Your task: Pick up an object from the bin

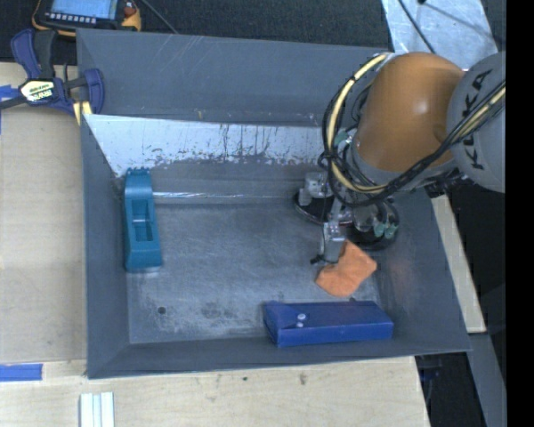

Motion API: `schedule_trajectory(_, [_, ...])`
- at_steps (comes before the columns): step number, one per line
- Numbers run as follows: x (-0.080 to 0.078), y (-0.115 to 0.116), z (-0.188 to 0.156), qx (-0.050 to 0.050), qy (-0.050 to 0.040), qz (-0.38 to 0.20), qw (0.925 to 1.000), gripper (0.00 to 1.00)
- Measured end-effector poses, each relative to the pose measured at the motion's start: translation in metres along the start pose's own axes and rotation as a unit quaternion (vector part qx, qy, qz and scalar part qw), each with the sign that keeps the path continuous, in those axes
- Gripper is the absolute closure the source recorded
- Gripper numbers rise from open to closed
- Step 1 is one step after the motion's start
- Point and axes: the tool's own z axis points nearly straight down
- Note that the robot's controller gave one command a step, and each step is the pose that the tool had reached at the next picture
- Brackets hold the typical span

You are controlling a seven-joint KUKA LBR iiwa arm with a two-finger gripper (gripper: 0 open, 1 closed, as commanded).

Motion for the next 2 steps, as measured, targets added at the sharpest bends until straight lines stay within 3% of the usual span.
schedule_trajectory(1, [-0.001,0.0,-0.005,0.0,-0.004,0.0,1.0,0.0])
schedule_trajectory(2, [0.004,-0.035,0.023,0.0,-0.0057,-0.03,0.9995,0.0])
